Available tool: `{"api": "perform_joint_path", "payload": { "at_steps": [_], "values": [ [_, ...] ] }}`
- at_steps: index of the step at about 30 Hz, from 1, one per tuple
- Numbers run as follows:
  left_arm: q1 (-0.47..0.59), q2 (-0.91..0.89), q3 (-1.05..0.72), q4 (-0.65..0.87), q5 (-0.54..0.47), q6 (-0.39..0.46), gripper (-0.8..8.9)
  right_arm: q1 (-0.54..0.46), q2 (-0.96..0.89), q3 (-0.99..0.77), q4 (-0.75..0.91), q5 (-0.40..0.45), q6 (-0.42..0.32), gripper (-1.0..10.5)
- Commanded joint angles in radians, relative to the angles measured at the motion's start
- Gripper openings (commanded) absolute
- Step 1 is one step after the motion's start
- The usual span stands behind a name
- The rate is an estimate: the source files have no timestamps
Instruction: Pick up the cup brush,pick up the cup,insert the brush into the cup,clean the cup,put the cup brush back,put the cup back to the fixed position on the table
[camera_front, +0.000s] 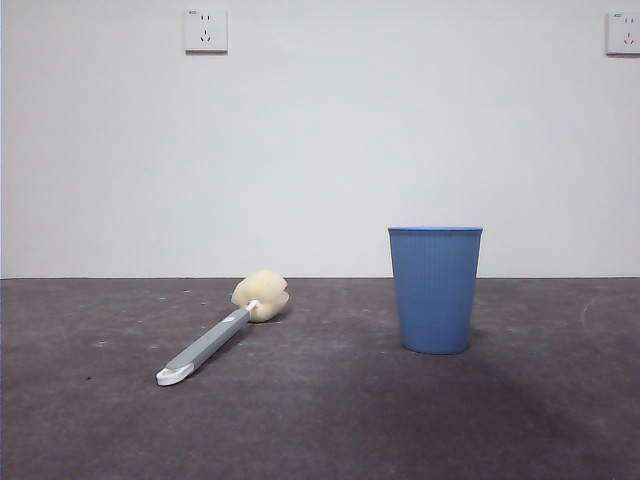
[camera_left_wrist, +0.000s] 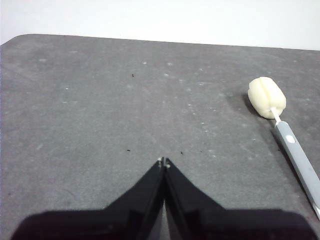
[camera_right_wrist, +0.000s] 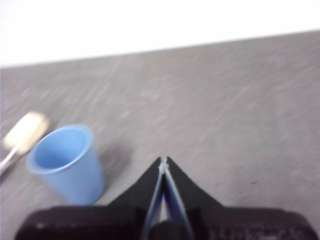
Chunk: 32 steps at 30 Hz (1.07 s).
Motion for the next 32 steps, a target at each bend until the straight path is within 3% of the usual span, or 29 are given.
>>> {"api": "perform_joint_path", "payload": {
  "at_steps": [1,6,13,32],
  "values": [
    [0.003,-0.003,-0.015,0.005,-0.001,-0.006,-0.03,-0.049,-0.094,-0.112,0.100,-0.002,-0.011,0.0],
    [0.003,-0.003,-0.015,0.005,-0.001,-0.006,-0.03,-0.074,-0.208,-0.277,0.212,0.000,0.031,0.0],
    [0.003,-0.003,-0.015,0.005,-0.001,-0.006,-0.03,-0.073,-0.284,-0.401,0.217,-0.001,0.035,0.0],
    [0.003,-0.003,-0.015,0.005,-0.001,-0.006,-0.03,-0.072,-0.367,-0.455,0.166,0.009,0.060,0.0]
  ]
}}
